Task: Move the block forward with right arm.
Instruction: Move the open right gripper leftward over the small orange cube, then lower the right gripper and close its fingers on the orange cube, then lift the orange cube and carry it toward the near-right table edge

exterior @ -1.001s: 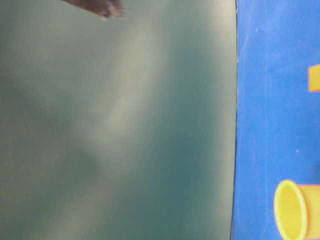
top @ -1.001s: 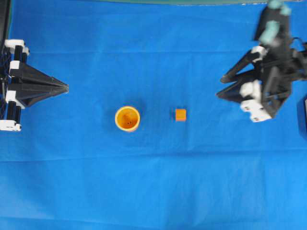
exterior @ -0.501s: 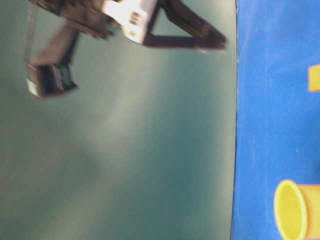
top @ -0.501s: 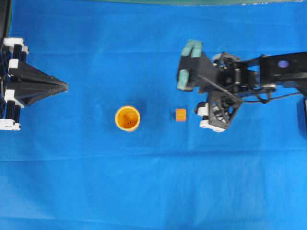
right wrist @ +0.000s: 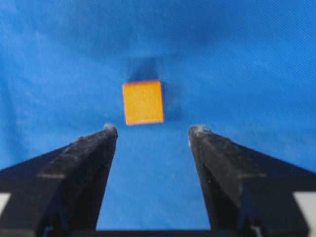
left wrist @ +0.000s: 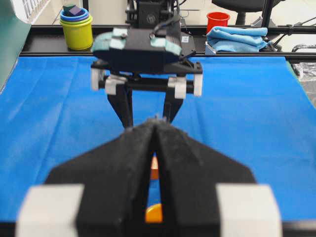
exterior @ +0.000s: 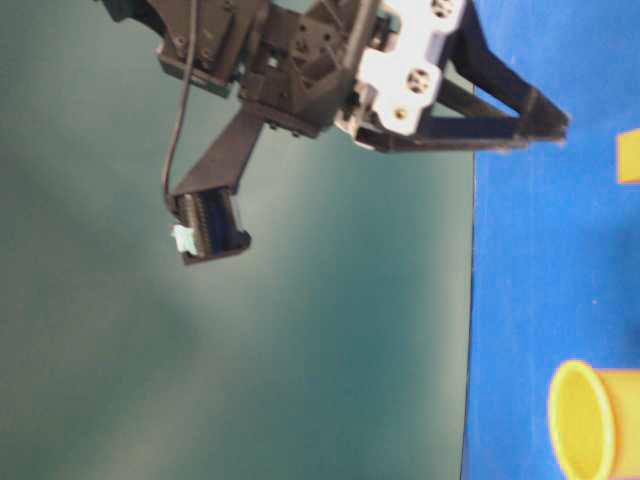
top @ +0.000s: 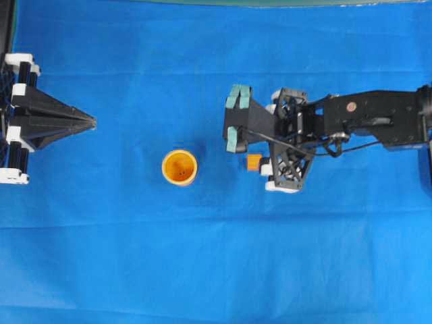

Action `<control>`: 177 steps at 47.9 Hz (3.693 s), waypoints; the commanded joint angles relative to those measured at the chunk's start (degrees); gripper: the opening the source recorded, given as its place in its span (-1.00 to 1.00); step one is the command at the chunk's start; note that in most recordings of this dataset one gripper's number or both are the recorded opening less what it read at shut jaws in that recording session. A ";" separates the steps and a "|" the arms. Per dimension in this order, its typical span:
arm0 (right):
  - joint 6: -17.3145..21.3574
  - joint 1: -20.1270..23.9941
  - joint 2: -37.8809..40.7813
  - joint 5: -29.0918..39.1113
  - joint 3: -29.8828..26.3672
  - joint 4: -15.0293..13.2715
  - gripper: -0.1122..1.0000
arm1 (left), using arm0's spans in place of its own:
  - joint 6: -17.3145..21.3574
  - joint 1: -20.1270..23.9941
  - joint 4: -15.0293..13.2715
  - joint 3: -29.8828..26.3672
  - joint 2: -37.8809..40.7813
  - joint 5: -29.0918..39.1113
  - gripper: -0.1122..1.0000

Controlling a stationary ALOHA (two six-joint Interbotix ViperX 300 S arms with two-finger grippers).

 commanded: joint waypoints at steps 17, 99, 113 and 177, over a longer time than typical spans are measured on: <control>-0.18 2.72 5.10 -5.98 -1.32 0.00 0.36 | 0.26 0.18 0.09 -2.20 0.35 -0.44 -0.79; -0.62 1.41 7.38 -13.54 2.37 -2.29 0.26 | 0.00 0.18 0.09 -2.46 0.35 -0.18 -0.79; -0.70 1.41 6.15 -11.43 1.41 -2.29 -0.07 | -0.18 0.18 0.09 -2.46 0.26 -0.18 -0.79; 1.05 13.80 -13.36 20.57 -9.84 -2.29 -0.07 | -0.62 0.18 0.09 -2.55 0.35 -0.18 -0.79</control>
